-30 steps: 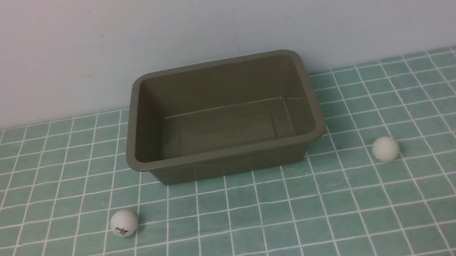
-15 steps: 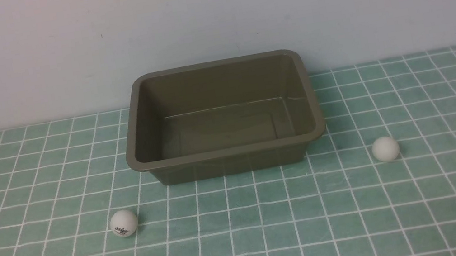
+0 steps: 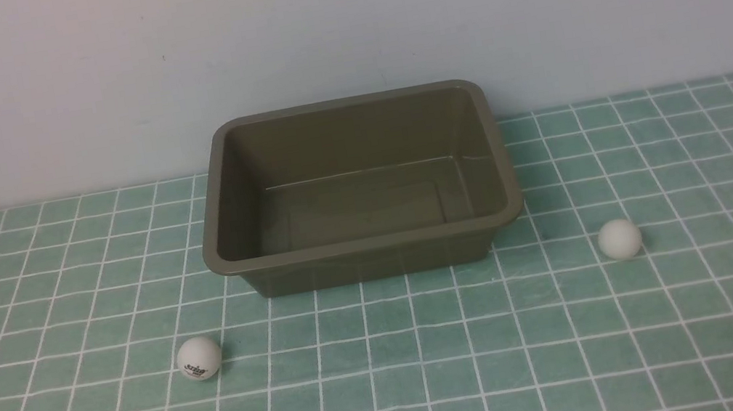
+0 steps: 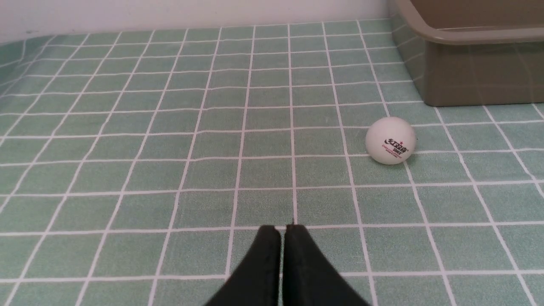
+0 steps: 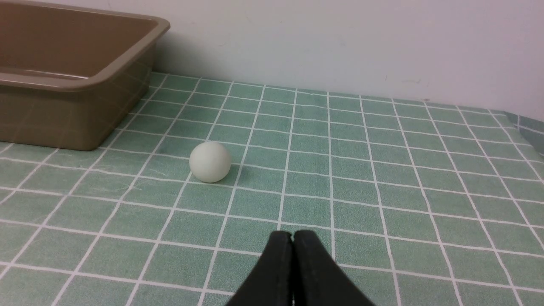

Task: Put the table tennis balls in the box on the green coffee tablecloth.
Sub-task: 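Reach for and grasp a ping pong ball on the table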

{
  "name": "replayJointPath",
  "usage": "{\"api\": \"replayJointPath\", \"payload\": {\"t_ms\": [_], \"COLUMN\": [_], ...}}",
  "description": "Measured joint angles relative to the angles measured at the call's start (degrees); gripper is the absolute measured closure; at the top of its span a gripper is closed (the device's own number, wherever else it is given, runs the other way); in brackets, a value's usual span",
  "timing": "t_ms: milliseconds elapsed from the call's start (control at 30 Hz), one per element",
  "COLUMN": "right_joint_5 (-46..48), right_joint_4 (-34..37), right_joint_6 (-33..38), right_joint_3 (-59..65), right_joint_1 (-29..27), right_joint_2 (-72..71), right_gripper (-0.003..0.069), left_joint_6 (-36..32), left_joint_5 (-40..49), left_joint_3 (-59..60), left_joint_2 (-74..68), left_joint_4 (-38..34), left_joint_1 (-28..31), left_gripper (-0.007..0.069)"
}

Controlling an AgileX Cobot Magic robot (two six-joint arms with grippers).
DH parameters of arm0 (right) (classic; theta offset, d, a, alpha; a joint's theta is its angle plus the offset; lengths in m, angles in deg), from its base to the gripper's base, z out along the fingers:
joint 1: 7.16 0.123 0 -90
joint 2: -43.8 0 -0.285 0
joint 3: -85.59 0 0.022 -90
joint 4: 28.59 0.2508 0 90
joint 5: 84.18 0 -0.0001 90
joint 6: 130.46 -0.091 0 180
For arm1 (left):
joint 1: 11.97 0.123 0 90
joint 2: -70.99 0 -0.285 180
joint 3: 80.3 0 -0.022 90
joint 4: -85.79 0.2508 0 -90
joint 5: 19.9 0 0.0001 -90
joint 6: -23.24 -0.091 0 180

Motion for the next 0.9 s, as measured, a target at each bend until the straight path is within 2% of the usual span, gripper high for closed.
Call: {"api": "replayJointPath", "payload": {"t_ms": [400,767,900], "right_joint_5": [-0.34,-19.49,-23.57], "right_joint_4": [0.06,4.35,4.71], "right_joint_6": [0.0,0.0,0.0], "right_joint_3": [0.0,0.2,0.2], "right_joint_1": [0.0,0.0,0.0], "right_joint_2": [0.0,0.0,0.0], "right_gripper": [0.0676,0.0676,0.0676], "left_joint_6": [0.0,0.0,0.0], "left_joint_5": [0.0,0.0,0.0], "left_joint_3": [0.0,0.0,0.0], "left_joint_2": [0.0,0.0,0.0], "left_joint_4": [0.0,0.0,0.0], "left_joint_1": [0.0,0.0,0.0], "left_gripper": [0.0629,0.0629,0.0629]}}
